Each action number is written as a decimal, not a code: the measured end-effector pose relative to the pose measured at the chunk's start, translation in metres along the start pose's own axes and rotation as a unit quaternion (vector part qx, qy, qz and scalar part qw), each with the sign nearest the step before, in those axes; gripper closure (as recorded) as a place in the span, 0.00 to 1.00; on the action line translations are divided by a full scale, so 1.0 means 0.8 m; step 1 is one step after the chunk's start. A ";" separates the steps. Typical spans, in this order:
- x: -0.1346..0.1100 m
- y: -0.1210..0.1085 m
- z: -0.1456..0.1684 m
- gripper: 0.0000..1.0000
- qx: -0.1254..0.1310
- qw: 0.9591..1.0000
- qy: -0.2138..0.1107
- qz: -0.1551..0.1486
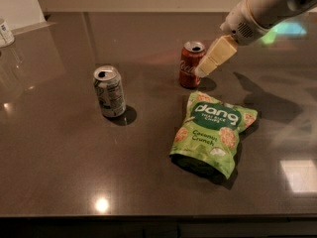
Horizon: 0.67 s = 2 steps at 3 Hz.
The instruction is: Pick coke can
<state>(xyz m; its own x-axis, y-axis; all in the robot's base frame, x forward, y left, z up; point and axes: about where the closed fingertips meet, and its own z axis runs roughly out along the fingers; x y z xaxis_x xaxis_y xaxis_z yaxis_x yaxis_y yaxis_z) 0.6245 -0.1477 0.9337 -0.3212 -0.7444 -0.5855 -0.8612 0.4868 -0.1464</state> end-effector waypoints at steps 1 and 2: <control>-0.014 -0.008 0.019 0.00 -0.011 1.000 -0.004 0.002; -0.019 -0.002 0.038 0.00 -0.028 1.000 0.000 0.004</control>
Offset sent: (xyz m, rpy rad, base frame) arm 0.0211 0.0360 -0.0249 0.0258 0.0833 0.0417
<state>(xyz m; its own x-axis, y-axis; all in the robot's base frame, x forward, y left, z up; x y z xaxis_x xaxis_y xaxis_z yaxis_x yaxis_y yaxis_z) 0.6428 -0.1232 0.9192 -0.3281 -0.7407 -0.5863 -0.8794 0.4662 -0.0968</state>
